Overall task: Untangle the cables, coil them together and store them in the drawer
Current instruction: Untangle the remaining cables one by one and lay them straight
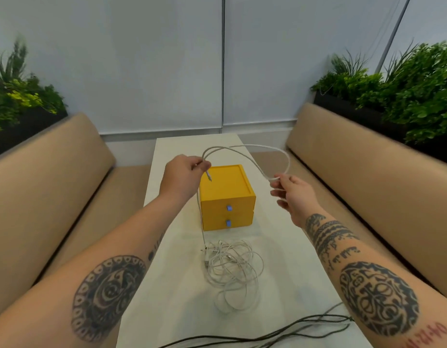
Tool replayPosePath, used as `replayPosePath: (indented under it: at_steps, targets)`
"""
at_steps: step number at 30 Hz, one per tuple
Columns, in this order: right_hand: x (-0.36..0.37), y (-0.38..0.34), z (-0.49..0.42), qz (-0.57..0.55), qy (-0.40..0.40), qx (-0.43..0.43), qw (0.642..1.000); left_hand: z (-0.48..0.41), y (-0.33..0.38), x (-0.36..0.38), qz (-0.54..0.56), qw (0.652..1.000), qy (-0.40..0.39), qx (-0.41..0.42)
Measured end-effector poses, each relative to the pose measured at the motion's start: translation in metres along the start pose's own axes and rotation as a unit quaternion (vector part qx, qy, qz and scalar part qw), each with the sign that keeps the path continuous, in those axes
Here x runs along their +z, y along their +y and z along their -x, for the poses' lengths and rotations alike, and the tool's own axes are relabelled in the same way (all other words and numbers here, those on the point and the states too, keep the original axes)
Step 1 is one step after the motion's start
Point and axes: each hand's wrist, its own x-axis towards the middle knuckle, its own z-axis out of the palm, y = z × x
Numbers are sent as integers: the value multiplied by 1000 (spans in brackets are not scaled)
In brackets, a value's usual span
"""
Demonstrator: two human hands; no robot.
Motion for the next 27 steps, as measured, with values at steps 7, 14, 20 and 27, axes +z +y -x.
replayPosePath:
  at_steps: [7,14,20,27]
  targets:
    - [16,-24,8,66,136,-273,950,0,15,-2,-130,989,-27,68]
    - [57,-43,30,430,-163,-291,839,5,25,4,-132,974,-43,181]
    - [58,-49,35,285,-98,-301,905,26,-12,8,22,996,-80,34]
    - [33,-43,11,163,-26,-262,951,48,-73,20,16,988,-131,-83]
